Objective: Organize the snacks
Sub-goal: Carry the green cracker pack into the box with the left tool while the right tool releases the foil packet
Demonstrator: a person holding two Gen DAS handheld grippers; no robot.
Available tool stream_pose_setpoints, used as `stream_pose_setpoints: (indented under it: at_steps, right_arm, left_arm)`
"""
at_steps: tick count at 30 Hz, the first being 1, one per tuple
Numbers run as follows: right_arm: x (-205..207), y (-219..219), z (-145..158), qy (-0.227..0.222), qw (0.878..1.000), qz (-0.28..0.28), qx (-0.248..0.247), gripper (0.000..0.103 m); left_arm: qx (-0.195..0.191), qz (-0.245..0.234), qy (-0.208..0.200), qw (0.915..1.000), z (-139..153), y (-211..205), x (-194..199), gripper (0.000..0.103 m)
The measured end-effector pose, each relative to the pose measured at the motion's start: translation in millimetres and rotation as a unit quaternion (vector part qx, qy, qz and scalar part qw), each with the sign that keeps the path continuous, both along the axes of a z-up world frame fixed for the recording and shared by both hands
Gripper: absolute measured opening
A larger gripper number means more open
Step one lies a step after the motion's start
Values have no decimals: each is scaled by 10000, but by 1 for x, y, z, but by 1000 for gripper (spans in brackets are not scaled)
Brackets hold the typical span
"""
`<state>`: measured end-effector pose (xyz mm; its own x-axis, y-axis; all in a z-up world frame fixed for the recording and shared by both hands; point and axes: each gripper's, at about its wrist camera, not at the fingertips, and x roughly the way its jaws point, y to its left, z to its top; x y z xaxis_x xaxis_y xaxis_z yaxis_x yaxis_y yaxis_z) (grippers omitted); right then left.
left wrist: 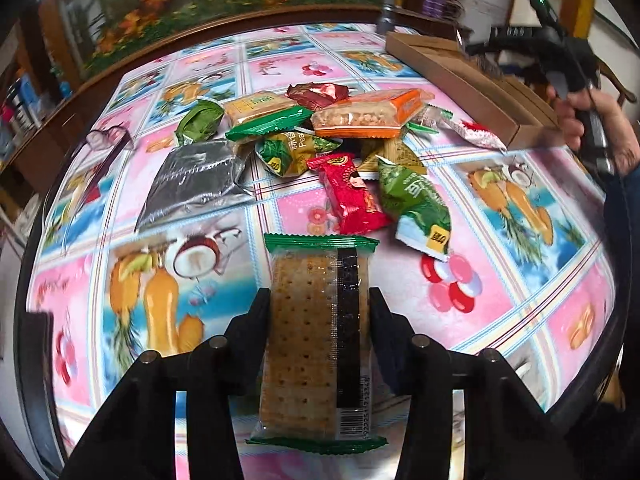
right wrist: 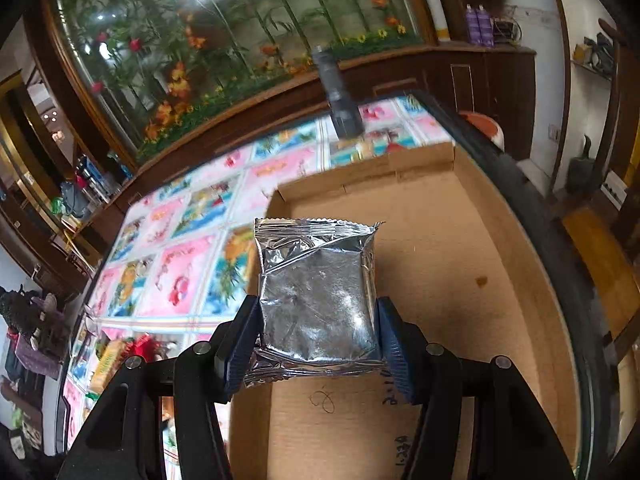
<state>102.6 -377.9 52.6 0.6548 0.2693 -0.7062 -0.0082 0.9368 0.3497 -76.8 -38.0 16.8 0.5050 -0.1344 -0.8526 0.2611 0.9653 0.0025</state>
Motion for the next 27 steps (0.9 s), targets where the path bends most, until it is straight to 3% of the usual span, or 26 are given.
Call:
stream_pose_setpoints:
  at_steps: [7,11,15,22,27]
  right_arm:
    - [4,20,-23,645,9970,353,-258,62]
    - [-1,43,-25,730,9937,659,-533,62]
    - [-8,56,-23,719,9913,1028,-390,62]
    - [-7,33,-6,343,9963,271,-744,62]
    - [-4,20,3,208,9972,56,-712,62]
  left_arm:
    - [-298,82,-29,9995,5,0,-6,46]
    - [-483,153,-57,9987,12,6,-7,46]
    - [-605,150,-116,9980,21,7,-6,46]
    - [-835,-104,-347,9958,51,-8,6,46]
    - [-1091,-422,-496,9919,72,-38,29,45]
